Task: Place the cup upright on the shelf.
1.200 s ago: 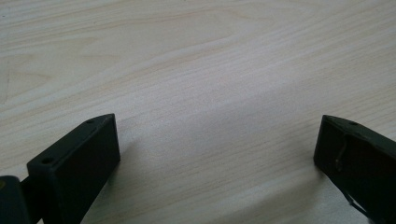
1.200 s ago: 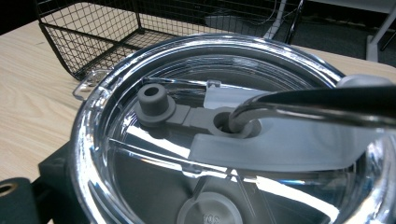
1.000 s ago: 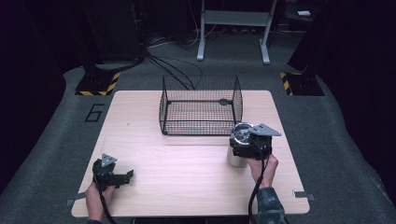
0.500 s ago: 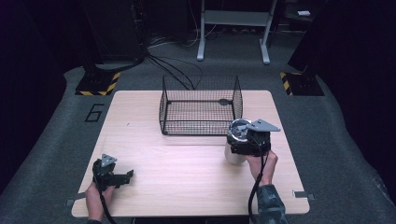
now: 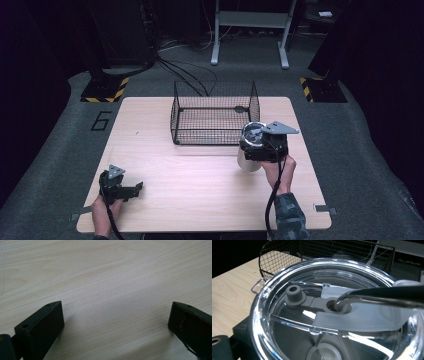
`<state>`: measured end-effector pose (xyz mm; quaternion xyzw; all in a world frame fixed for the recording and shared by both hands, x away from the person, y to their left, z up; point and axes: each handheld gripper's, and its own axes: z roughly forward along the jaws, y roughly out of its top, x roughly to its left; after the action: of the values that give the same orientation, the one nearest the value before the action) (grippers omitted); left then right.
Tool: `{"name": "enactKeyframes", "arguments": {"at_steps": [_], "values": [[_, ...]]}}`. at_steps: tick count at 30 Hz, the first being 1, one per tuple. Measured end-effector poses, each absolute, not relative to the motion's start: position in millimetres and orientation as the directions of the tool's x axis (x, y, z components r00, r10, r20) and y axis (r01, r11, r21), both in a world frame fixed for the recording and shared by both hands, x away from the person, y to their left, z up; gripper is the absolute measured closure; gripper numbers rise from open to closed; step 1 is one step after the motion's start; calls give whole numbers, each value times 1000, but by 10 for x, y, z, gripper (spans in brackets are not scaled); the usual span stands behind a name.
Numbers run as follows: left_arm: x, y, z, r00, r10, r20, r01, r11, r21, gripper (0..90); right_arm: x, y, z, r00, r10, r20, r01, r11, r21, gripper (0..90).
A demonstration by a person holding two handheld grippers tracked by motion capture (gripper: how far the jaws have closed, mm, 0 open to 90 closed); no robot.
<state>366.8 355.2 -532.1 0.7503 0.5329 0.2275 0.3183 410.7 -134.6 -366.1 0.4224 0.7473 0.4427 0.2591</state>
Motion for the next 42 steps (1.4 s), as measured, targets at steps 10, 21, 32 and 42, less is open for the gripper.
{"name": "enactKeyframes", "arguments": {"at_steps": [10,21,32,42], "values": [[3668,3552,-5321,328,945,2,655,-229,720,3,4174,-1293,-3504,-523,852,-21,394,263,880,34],[3668,3552,-5321,328,945,3,655,-230,720,3,4244,-1197,-3374,-543,839,-27,384,278,881,34],[3668,3553,-5321,329,944,3,654,-230,720,3,4345,-1117,-3259,-558,829,-33,377,289,880,34],[3668,3552,-5321,328,945,2,655,-229,720,3,4440,-1067,-3163,-559,828,-34,375,289,881,34]]}}
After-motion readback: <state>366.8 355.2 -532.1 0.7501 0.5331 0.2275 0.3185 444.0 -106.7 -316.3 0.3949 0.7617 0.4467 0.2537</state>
